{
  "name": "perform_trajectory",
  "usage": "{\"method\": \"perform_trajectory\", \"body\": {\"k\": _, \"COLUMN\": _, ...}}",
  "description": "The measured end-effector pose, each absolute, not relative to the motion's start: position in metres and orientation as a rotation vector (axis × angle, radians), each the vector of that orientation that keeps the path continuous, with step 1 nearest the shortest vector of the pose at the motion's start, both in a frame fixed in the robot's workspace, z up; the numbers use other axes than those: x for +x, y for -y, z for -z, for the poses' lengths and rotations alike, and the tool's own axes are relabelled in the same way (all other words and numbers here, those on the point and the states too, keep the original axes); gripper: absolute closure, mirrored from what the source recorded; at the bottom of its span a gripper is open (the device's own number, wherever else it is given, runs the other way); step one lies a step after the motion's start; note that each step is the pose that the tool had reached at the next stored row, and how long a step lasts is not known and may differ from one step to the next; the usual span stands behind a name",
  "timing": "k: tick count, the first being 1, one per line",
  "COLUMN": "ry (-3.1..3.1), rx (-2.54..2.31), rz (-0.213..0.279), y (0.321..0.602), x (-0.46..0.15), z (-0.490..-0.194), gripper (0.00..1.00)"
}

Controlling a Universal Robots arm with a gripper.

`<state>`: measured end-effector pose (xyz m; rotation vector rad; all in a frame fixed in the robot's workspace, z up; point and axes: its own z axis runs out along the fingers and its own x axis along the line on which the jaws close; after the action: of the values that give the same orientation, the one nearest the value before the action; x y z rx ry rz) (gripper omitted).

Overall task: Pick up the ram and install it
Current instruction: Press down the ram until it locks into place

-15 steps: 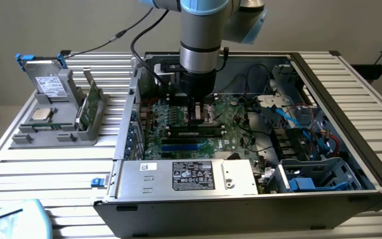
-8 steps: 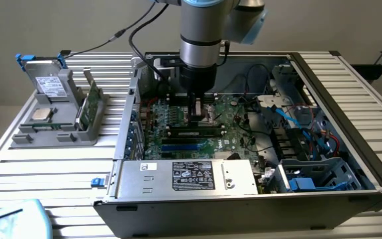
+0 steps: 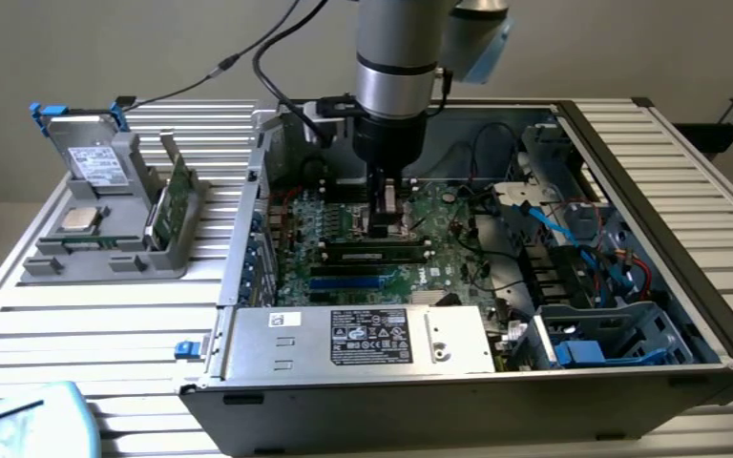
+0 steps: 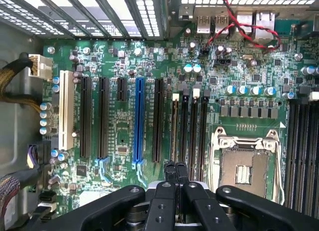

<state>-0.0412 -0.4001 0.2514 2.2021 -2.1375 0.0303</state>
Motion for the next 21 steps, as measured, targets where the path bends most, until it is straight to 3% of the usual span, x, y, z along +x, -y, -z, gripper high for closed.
{"method": "perform_trajectory", "body": {"k": 21, "ry": 2.149, "rx": 2.187, "rz": -0.025, "y": 0.4001, "x": -0.0328, "z": -0.2522, "gripper": 0.89}}
